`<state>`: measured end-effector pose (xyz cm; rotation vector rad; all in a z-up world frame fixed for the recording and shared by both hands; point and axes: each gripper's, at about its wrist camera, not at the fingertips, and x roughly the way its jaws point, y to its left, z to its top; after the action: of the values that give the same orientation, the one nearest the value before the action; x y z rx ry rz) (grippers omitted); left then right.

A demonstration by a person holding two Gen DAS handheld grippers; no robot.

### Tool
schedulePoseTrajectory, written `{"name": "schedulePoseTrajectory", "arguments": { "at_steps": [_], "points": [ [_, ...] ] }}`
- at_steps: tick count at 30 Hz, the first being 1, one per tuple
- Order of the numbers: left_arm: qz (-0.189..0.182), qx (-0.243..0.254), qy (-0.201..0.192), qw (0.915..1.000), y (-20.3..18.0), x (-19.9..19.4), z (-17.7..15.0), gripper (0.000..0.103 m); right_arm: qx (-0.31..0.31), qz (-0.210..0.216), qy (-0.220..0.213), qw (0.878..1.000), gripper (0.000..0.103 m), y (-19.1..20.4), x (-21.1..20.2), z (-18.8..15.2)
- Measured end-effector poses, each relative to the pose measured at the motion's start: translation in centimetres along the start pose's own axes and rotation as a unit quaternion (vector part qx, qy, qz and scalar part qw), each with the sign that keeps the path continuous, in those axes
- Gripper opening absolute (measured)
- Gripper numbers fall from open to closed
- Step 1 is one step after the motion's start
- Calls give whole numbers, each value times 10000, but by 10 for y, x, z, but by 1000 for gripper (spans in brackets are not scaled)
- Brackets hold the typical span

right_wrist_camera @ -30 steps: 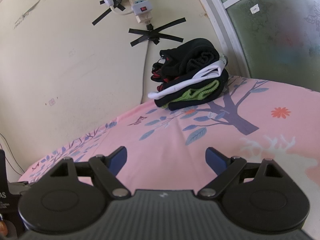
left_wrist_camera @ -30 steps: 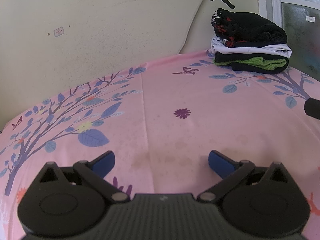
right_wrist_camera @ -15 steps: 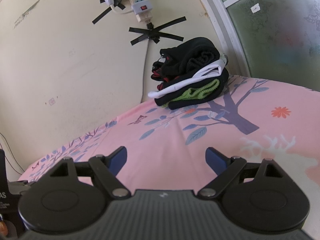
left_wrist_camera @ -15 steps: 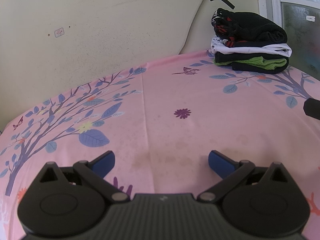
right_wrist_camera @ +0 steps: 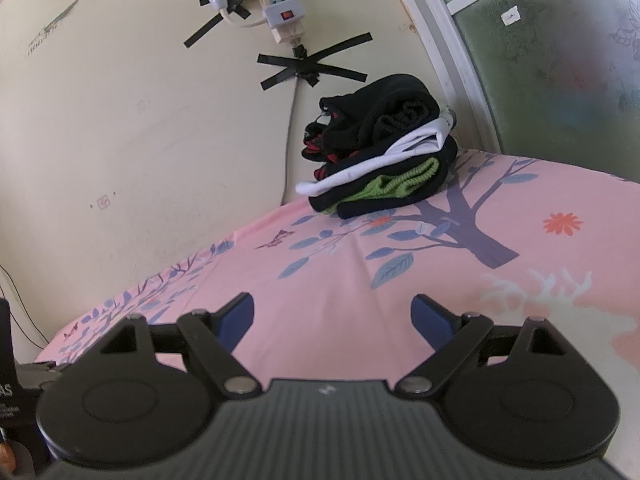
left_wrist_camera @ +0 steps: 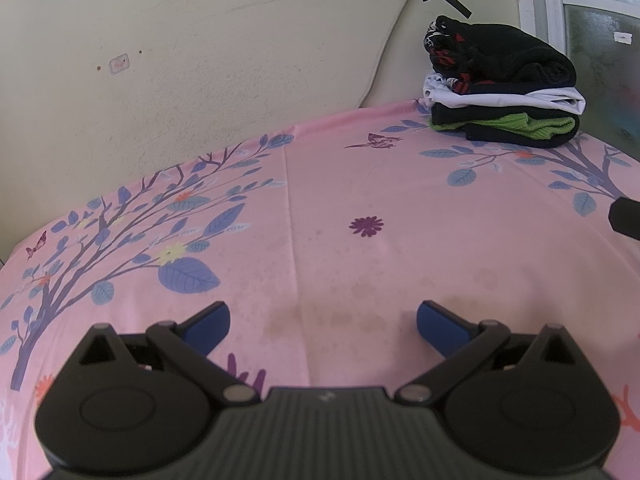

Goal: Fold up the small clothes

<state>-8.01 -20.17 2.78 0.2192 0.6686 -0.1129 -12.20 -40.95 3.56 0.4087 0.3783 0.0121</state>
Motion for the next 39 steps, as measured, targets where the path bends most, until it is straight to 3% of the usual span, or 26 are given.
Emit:
{"name": "schedulePoseTrajectory", "arguments": {
  "at_steps": [33,39],
  "points": [
    [-38,7,-1,10000,-1,0,1,103,-18,-21,57,10000,86,-1,4,-1],
    [-183,-24,-60,9998,1,-1,1,103,-18,-20,50,10000,86,-1,4,-1]
  ]
}}
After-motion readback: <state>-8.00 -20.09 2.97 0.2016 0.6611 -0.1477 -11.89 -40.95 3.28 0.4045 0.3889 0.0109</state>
